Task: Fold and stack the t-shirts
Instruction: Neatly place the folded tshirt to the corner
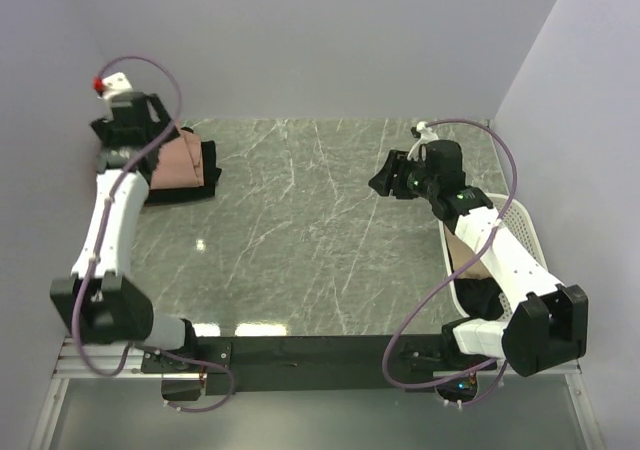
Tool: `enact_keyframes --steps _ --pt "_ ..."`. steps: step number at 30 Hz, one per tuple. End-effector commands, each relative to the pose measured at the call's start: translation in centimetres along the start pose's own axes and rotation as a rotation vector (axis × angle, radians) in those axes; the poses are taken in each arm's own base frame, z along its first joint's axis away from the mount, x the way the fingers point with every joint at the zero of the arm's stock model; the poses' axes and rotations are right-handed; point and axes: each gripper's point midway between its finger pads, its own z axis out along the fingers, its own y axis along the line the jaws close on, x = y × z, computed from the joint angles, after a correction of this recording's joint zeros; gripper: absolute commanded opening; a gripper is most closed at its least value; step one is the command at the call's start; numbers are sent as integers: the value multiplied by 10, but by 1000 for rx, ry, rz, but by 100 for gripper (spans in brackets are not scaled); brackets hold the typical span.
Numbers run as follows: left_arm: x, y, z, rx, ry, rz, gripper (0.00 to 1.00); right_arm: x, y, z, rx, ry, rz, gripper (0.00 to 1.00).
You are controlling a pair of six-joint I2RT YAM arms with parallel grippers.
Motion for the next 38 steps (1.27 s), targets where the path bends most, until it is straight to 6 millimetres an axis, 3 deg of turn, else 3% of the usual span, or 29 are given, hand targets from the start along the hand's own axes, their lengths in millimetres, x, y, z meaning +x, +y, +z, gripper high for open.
enact_keyframes --steps 1,2,3,5,6,8,9,15,22,38 --pt "23 -42 -39 77 -41 -34 99 -15 0 -10 7 -68 -35 64" --pt "21 -66 -66 167 -80 -53 99 -15 -2 -11 18 -72 -37 64" --pt "39 -70 -72 188 -60 -42 99 -16 -2 -12 21 -78 -42 65" --pt "41 -84 -100 272 -91 -89 99 -17 -5 -14 31 -90 -46 66" --pt "66 -96 -108 331 -54 -68 100 -18 -5 -14 33 -97 -44 67" --pt "77 -110 -125 425 -51 -94 99 -21 -5 -17 34 -120 -46 68" --pt "96 -122 -131 484 -19 -79 99 -22 -5 -18 36 -128 -48 68" --pt "146 -149 -154 596 55 -25 99 -22 -6 -22 40 -147 -57 69" --pt "159 -154 -172 684 48 -34 99 -14 -19 -21 88 -146 -46 70" --pt "149 -130 -185 670 14 -2 99 -16 -22 -20 104 -160 -49 69"
